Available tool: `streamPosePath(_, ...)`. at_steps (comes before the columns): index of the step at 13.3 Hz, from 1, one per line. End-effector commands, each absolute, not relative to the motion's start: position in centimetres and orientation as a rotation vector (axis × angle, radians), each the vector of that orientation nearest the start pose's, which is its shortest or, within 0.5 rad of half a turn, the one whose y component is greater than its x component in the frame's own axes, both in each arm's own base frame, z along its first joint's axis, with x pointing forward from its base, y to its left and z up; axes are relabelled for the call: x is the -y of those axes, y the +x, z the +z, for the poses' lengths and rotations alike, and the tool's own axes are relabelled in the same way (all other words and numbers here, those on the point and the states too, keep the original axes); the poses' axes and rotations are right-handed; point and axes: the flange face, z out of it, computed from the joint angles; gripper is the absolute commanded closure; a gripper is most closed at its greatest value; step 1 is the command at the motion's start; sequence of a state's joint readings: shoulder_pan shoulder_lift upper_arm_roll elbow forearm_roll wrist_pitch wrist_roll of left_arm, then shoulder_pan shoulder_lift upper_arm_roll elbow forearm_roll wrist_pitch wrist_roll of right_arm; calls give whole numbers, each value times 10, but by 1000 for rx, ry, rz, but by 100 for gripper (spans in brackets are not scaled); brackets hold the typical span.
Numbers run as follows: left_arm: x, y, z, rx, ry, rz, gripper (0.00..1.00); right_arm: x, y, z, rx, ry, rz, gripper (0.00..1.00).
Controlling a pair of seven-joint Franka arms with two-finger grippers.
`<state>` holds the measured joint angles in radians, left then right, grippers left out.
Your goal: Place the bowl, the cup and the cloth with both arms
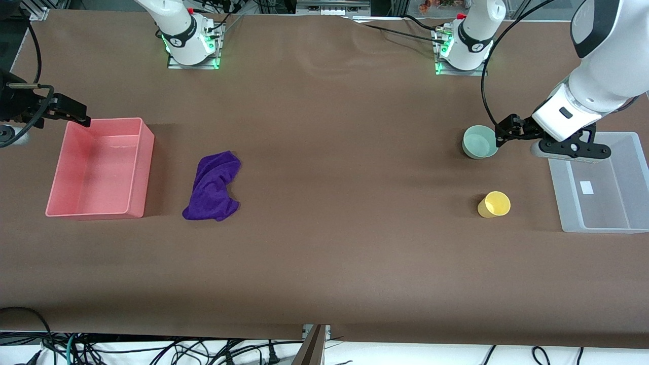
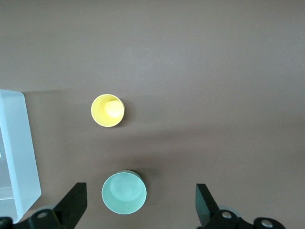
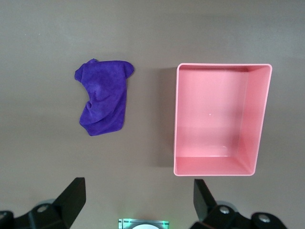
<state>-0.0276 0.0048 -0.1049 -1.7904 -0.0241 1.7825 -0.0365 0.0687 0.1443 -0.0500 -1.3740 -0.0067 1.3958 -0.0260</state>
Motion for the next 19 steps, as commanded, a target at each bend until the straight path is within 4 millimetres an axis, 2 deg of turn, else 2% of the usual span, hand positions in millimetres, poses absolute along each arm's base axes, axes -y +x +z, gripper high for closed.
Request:
streamPosePath(1, 72, 547, 536, -111, -3181, 91, 0, -12, 580, 623, 86, -3145, 186, 0)
streamPosePath(5, 69, 544, 533, -110, -3179, 130, 0, -13, 580, 624, 92, -3152, 179, 0)
streamPosePath(7, 68, 539, 526, -128, -3170, 219, 0, -13, 580, 624, 95, -3150, 179, 0)
streamPosePath(9, 68, 532, 509, -179, -3154, 343, 0, -13, 580, 625, 95, -3150, 174, 0)
streamPosePath(12, 63, 518, 486, -364, -3114, 467, 0, -13, 580, 625, 95, -3149, 174, 0)
streamPosePath(15, 14, 512, 444, -567, -3076, 496, 0, -13, 581, 624, 91, -3146, 176, 0)
streamPosePath(16, -5, 508, 425, -608, -3085, 493, 0, -14, 588, 614, 91, -3147, 176, 0)
streamPosePath(17, -20, 502, 402, -656, -3088, 471, 0, -17, 600, 594, 99, -3145, 198, 0)
streamPosePath(19, -39, 488, 357, -692, -3093, 396, 0, -38, 620, 556, 146, -3138, 248, 0)
